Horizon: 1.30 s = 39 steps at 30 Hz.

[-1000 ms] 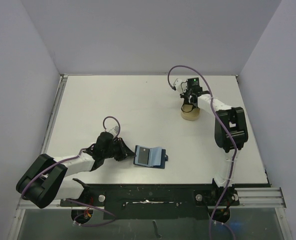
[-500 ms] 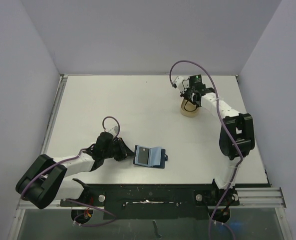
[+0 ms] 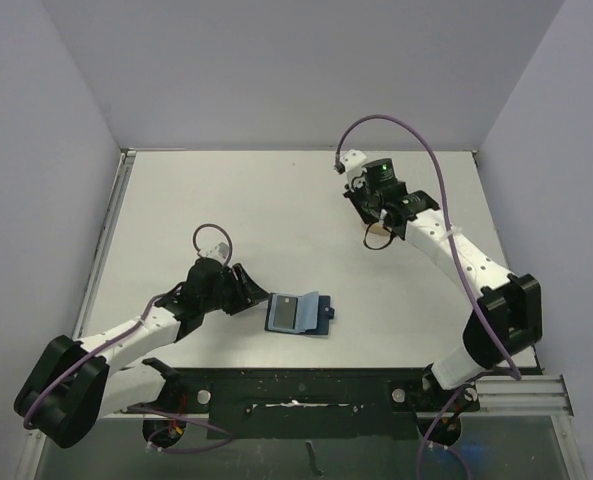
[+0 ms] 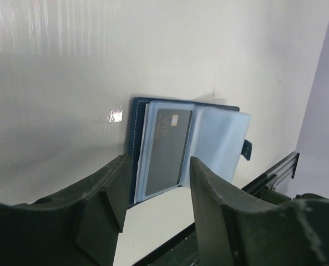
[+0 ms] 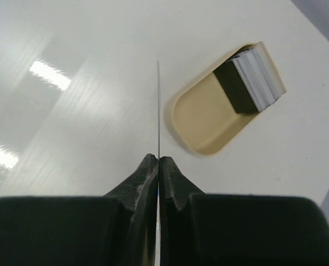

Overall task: Put the credit cards into the card holder
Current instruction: Pick up the credit card from the storage box.

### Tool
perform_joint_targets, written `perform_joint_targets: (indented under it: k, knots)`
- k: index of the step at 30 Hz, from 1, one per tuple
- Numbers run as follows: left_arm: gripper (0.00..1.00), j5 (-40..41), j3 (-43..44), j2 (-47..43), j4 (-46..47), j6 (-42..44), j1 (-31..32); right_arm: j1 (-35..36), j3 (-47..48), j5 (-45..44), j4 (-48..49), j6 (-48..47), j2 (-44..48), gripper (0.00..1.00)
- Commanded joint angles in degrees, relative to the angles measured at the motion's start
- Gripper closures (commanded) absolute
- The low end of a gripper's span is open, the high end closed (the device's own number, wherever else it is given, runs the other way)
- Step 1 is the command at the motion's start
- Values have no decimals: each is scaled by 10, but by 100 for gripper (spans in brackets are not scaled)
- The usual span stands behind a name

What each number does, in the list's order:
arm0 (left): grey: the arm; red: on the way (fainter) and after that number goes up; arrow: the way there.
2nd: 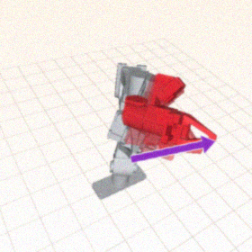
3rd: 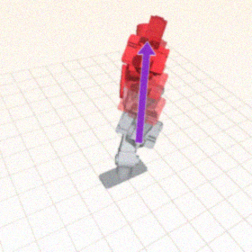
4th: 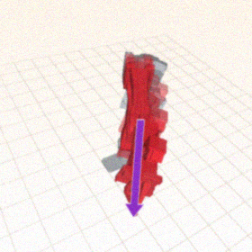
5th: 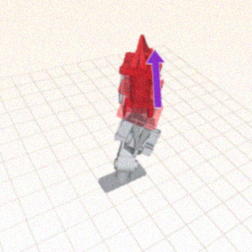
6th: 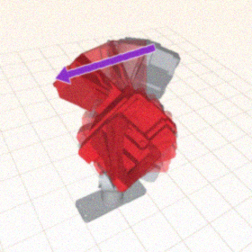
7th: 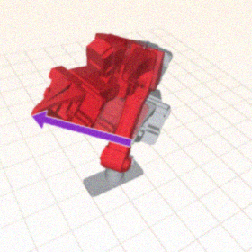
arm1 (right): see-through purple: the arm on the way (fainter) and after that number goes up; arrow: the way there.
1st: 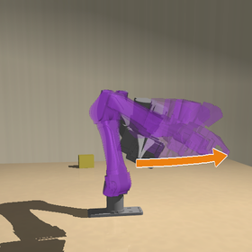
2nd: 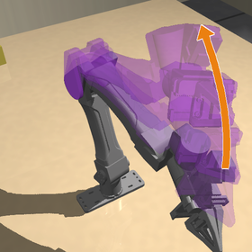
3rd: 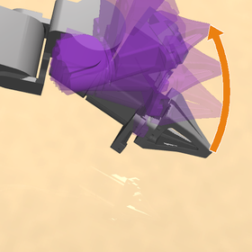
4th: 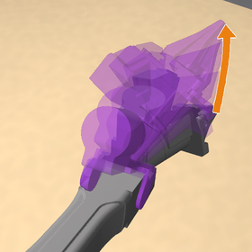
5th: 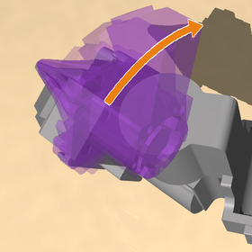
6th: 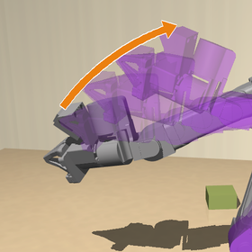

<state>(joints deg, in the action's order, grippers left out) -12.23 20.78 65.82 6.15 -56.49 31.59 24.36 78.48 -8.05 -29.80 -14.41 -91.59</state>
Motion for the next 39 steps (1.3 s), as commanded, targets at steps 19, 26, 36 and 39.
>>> perform_joint_targets:
  k: [19,26,36,39]
  knots:
    - [49,-131,72,-160,142,-54,-14,158,-421,267,454,608,382,100]
    - [49,-123,56,-172,177,-64,-19,194,-447,320,536,637,354,100]
    - [95,-132,42,-191,210,-83,-22,216,-449,312,530,642,332,98]
    - [100,-131,38,-196,208,-81,-22,216,-450,304,518,641,328,88]
